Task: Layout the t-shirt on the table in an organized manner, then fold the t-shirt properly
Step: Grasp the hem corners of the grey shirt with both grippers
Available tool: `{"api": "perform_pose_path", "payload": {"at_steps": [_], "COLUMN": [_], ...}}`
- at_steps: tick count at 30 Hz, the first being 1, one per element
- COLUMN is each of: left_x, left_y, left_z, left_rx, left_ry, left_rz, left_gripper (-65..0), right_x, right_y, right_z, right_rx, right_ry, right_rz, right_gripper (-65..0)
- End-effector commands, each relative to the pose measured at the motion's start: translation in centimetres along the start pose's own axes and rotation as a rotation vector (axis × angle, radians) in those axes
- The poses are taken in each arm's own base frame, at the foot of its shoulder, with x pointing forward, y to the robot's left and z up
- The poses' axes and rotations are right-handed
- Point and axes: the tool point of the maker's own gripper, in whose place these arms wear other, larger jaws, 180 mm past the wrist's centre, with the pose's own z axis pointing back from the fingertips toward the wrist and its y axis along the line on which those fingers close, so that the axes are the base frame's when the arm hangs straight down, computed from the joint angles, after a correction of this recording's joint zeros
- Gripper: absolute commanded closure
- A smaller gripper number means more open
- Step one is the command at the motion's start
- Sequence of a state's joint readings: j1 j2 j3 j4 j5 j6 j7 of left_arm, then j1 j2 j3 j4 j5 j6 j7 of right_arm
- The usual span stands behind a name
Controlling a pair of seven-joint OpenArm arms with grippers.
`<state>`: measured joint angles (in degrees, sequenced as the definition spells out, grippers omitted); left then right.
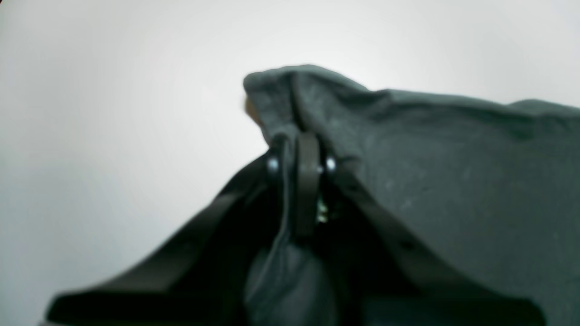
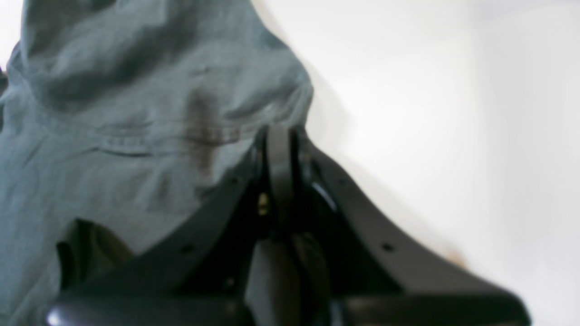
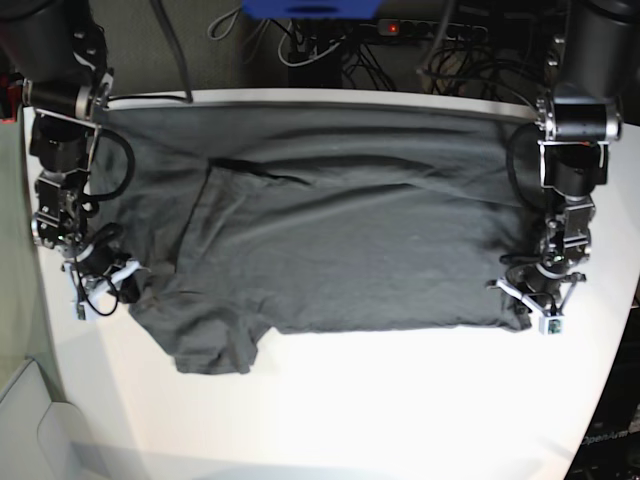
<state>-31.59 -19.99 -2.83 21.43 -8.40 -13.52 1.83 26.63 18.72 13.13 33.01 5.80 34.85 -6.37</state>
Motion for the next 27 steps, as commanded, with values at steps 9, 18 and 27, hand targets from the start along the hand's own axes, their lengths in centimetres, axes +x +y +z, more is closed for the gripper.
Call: {"api": "perform_pose_path", "payload": {"at_steps": [9,18,27], "left_x": [-0.1,2.3,3.7], "left_y": [1.0,2.3,1.7], "left_z": [1.2,3.4,4.2], "left_rx": [0.020,0.053,0.044], "left_ry": [0.051,-0.023,-0.031], "left_rz": [-0.061,-0.019,-0.048], "left_gripper": [-3.9,-3.9,-3.9], "right_x": [3.3,4.9,6.5], "right_y": [-0.5,-0.6,-0.4], "right_z": [0.3,0.6,2.5], "right_rx": [-0.006,-0.005,0.068], "right_ry": [-0.122,-0.210,-0.311], "right_rz": [0.014,0.014,-0.055], "right_gripper": [0.0,0.0,0.0]}}
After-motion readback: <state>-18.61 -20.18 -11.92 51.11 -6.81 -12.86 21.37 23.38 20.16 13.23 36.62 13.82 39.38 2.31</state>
